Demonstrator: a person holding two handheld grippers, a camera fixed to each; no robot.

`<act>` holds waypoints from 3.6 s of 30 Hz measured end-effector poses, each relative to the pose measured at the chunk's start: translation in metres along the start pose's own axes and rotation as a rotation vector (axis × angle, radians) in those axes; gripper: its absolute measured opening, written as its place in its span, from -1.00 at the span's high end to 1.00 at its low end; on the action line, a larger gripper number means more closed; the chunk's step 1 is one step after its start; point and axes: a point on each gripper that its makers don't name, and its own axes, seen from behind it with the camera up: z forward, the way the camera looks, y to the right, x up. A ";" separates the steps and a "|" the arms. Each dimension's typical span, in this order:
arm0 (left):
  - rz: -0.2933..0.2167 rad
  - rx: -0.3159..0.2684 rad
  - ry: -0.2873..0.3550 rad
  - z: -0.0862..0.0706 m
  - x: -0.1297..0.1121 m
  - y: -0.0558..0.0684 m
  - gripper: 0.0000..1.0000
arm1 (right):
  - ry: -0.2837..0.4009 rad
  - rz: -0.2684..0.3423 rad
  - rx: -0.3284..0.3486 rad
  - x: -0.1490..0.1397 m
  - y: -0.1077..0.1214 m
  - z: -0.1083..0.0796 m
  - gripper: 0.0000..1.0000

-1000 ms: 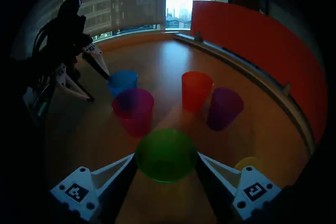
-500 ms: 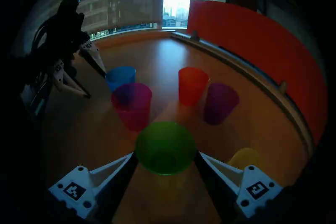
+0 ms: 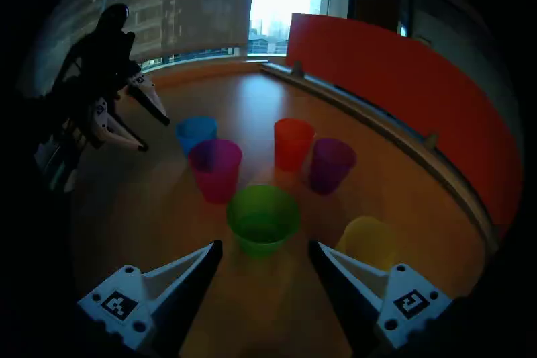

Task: Pour water

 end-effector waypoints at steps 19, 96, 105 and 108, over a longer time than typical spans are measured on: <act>-0.125 0.260 0.293 -0.063 0.039 -0.032 -0.79 | 0.330 0.165 -0.255 0.025 0.015 -0.084 -0.99; -0.268 0.723 0.731 -0.074 0.050 -0.097 -0.80 | 0.617 0.440 -0.960 0.009 0.106 -0.208 -0.98; -0.281 0.708 0.716 -0.064 0.046 -0.096 -0.80 | 0.613 0.436 -0.958 0.011 0.107 -0.206 -0.98; -0.289 0.705 0.715 -0.063 0.045 -0.097 -0.79 | 0.613 0.439 -0.958 0.010 0.108 -0.205 -0.98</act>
